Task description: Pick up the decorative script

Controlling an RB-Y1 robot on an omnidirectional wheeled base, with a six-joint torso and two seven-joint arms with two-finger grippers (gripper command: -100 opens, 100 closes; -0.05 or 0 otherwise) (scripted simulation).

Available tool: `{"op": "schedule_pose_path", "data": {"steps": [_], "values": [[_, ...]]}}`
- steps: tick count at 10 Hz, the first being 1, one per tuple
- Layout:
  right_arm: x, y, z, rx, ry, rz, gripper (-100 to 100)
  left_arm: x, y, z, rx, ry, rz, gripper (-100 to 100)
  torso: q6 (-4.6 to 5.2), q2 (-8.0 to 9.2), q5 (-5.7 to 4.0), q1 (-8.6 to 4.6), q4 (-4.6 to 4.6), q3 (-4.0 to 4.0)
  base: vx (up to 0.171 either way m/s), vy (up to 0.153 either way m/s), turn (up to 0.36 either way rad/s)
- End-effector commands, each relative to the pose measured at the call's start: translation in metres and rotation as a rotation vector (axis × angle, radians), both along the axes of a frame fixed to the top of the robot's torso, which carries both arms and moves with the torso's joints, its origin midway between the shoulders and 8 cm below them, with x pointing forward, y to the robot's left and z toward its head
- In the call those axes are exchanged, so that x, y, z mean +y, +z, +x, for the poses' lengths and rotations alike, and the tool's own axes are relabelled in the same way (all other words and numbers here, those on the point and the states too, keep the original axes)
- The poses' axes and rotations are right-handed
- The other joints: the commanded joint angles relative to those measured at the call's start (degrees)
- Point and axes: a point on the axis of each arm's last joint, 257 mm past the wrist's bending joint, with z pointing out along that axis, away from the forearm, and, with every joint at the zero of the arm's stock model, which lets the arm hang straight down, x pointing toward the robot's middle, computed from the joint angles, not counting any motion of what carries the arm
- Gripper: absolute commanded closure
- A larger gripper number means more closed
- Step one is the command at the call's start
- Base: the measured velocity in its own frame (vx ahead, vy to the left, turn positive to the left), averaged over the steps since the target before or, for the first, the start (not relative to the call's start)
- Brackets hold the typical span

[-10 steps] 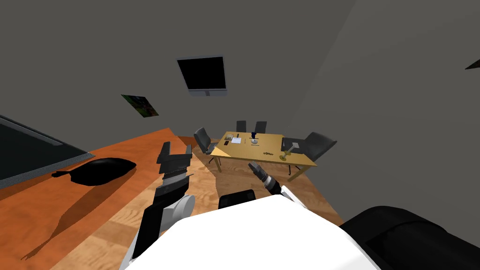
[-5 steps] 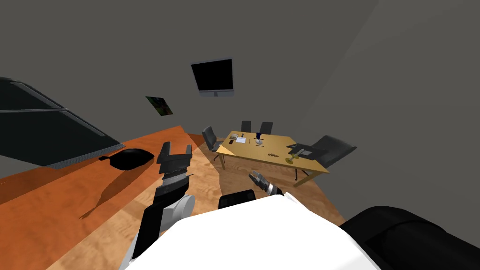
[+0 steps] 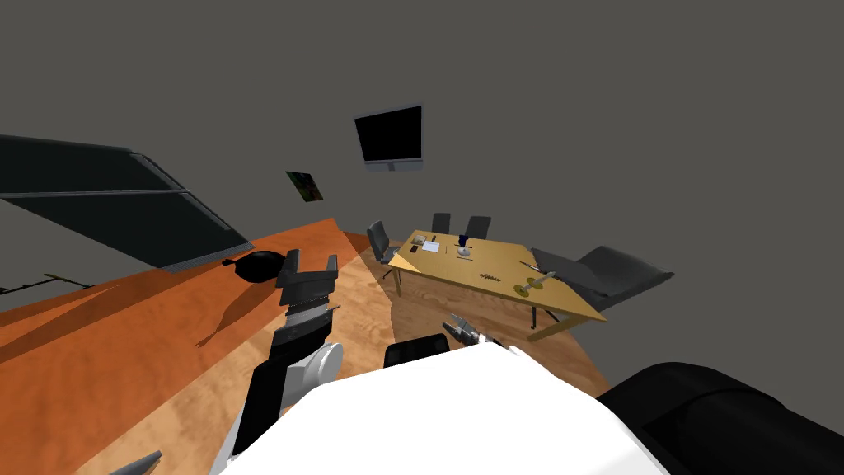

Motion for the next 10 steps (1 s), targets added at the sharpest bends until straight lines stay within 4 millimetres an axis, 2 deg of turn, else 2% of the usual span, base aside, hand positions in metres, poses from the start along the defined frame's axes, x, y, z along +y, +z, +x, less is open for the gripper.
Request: {"op": "schedule_pose_path", "data": {"steps": [1, 2, 4, 5, 7, 8, 9, 10], "values": [[-0.006, -0.014, -0.007, 0.028, -0.001, -0.022, -100, 0.0, 0.0, 0.0, 0.0, 0.0, 0.0, 0, 0.0, 0.0, 0.0, 0.0, 0.0, 0.0, 0.0, 0.0, 0.0], [-0.019, -0.035, -0.025, 0.069, 0.038, -0.09, -100, 0.0, 0.0, 0.0, 0.0, 0.0, 0.0, 0, 0.01, -0.01, -0.01, -0.02, 0.0, -0.01, 0.002, 0.011, 0.276], [-0.027, -0.045, -0.032, 0.095, 0.027, -0.103, -100, 0.0, 0.0, 0.0, 0.0, 0.0, 0.0, 0, 0.0, -0.03, -0.01, -0.03, 0.0, -0.02, 0.002, -0.001, 0.05], [-0.043, -0.063, -0.05, 0.132, 0.067, -0.171, -100, 0.0, 0.0, 0.0, 0.0, 0.0, 0.0, 0, 0.01, -0.04, -0.01, -0.04, 0.0, -0.02, 0.007, 0.007, 0.278], [-0.052, -0.073, -0.058, 0.161, 0.056, -0.187, -100, 0.0, 0.0, 0.0, 0.0, 0.0, 0.0, 0, 0.01, -0.05, -0.01, -0.05, -0.01, -0.03, 0.006, -0.004, 0.054], [-0.073, -0.091, -0.078, 0.205, 0.092, -0.259, -100, 0.0, 0.0, 0.0, 0.0, 0.0, 0.0, 0, 0.02, -0.04, -0.01, -0.05, -0.01, -0.02, 0.009, 0.004, 0.245], [-0.075, -0.093, -0.08, 0.211, 0.09, -0.262, -100, 0.0, 0.0, 0.0, 0.0, 0.0, 0.0, 0, -0.03, -0.05, 0.0, -0.04, 0.0, -0.03, 0.01, -0.007, 0.171], [-0.101, -0.11, -0.103, 0.263, 0.119, -0.337, -100, 0.0, 0.0, 0.0, 0.0, 0.0, 0.0, 0, 0.0, -0.07, -0.02, -0.07, -0.01, -0.04, 0.02, -0.006, 0.229]]}}
